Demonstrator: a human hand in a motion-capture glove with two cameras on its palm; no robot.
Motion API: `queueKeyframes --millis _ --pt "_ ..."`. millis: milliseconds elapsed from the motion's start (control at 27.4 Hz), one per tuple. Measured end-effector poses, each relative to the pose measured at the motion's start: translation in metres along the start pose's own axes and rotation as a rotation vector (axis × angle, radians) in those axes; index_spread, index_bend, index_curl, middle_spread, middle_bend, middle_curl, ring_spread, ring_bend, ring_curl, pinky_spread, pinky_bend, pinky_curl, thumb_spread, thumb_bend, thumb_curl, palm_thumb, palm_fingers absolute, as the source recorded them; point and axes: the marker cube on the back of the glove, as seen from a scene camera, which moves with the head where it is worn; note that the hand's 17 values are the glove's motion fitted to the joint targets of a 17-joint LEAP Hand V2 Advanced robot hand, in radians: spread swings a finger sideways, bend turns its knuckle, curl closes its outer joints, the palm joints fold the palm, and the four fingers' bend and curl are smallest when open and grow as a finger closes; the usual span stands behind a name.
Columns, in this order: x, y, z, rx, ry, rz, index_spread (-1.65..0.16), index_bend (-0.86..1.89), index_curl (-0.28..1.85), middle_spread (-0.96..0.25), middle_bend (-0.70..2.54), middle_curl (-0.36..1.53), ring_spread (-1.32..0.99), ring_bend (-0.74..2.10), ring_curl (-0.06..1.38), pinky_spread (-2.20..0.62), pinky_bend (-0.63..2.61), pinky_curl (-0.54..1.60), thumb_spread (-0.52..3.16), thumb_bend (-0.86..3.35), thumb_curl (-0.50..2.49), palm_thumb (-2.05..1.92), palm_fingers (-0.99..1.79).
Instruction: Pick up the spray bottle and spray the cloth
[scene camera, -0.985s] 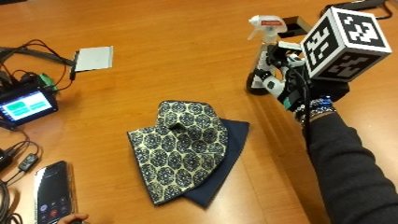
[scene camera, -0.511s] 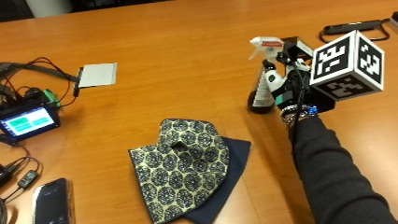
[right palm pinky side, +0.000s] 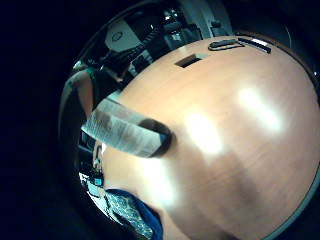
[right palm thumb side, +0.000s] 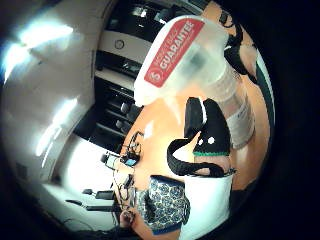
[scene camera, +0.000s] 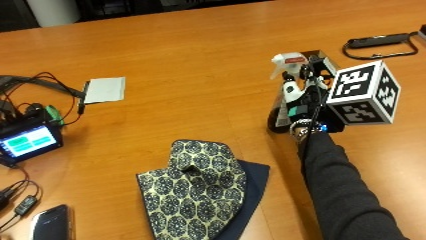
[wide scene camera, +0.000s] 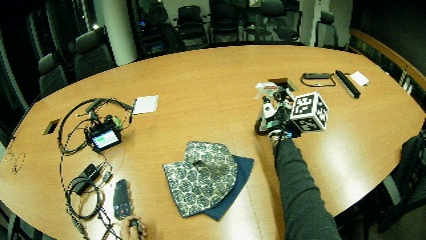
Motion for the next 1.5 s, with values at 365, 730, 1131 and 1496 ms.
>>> queueKeyframes --millis 365,730,1131,1496 --pt "0.012 0.014 0.032 -0.076 -0.23 0.059 -0.29 0.07 0.26 -0.15 0.3 0.41 -0.14 0.47 0.38 0.04 0.18 0.32 1.16 0.08 0.4 0.82 1.01" --pt "0.015 -0.017 0.026 0.088 -0.306 -0.025 -0.29 0.1 0.29 -0.2 0.25 0.44 -0.19 0.58 0.44 -0.19 0.41 0.39 0.98 0.02 0.47 0.88 1.31" --pt "-0.018 -0.026 0.025 0.097 -0.207 -0.216 -0.28 0.17 0.32 -0.22 0.45 0.51 -0.22 0.65 0.47 -0.32 0.56 0.44 0.95 -0.01 0.51 0.88 1.4" --pt "-0.063 -0.032 -0.015 0.078 0.132 -0.589 -0.27 0.18 0.37 -0.21 0.5 0.54 -0.22 0.7 0.49 -0.34 0.61 0.45 0.99 -0.02 0.53 0.87 1.36"
